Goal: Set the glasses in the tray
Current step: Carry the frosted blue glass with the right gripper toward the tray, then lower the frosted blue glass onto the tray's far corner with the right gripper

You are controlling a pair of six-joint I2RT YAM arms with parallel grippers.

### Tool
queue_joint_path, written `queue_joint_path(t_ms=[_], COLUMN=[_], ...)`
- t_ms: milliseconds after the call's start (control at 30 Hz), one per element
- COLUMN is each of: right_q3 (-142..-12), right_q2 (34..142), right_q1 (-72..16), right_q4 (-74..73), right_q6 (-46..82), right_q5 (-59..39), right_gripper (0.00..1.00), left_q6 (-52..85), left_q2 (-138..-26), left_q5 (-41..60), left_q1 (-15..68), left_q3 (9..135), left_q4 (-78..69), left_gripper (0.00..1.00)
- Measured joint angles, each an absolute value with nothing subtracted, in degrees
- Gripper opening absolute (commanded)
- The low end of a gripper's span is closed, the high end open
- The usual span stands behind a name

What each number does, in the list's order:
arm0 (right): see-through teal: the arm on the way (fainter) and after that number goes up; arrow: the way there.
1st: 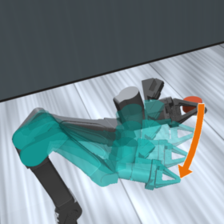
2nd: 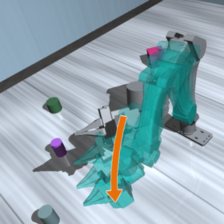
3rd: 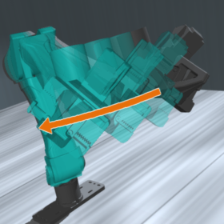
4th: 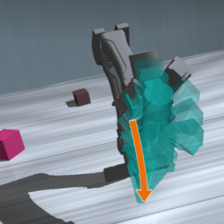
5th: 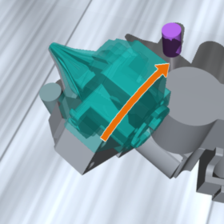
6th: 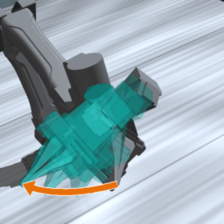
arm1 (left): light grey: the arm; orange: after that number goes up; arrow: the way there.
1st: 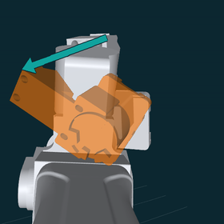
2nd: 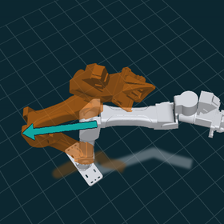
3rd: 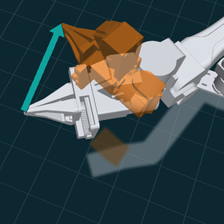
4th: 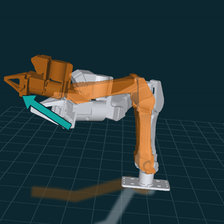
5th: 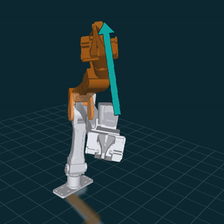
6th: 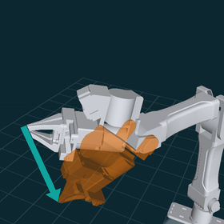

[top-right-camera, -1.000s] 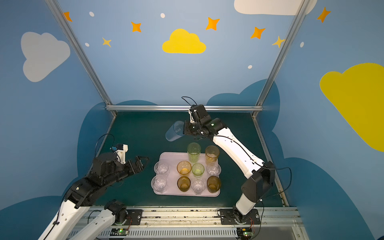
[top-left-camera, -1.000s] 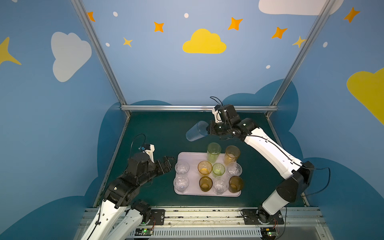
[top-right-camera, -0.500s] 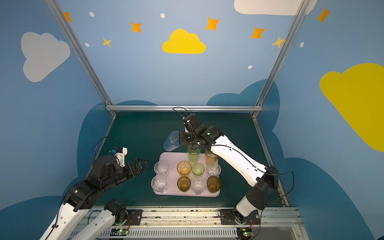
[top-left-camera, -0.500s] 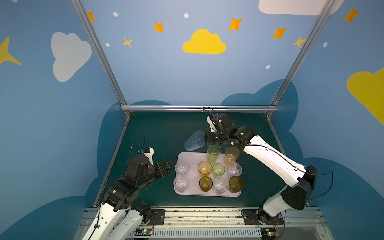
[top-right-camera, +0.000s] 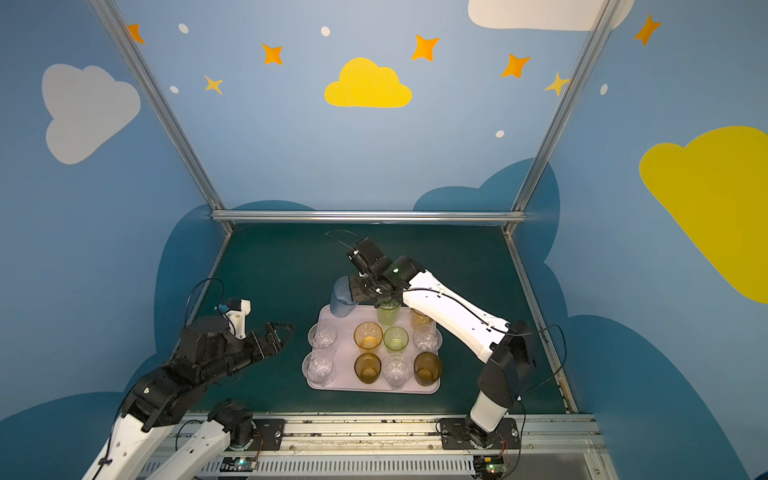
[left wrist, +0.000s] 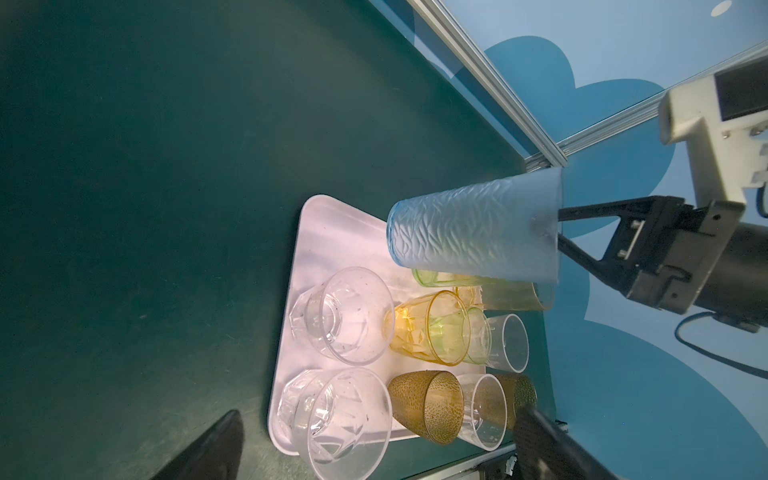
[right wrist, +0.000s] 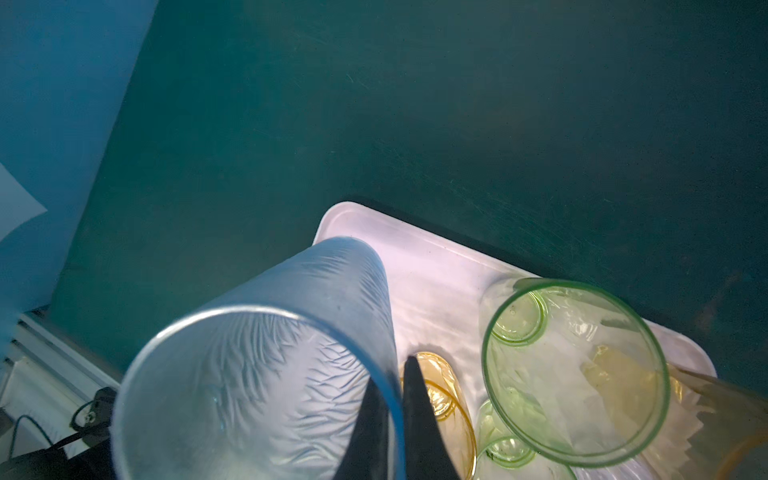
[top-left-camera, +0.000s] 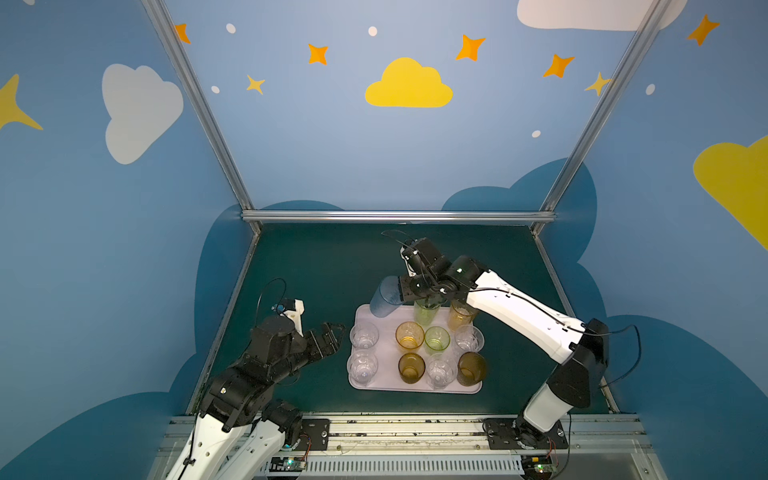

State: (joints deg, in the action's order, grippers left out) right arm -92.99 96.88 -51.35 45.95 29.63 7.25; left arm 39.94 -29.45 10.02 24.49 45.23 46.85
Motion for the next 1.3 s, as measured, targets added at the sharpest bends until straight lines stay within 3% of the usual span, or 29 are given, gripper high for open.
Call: queue_joint_path(t_ms=[1300], right_q3=[-99.4], right_q2=[109.6], right_q1=[-52.7], right_q4=[52.3], right_q6=[28.0], right_q5=[10.7], right_gripper=[0.00], left_q6=[40.4], left_q2=[-29.5], left_q5=[9.6], left_q1=[24.5], left_q3=[43.4], left_q4=[47.0], left_gripper=[1.00])
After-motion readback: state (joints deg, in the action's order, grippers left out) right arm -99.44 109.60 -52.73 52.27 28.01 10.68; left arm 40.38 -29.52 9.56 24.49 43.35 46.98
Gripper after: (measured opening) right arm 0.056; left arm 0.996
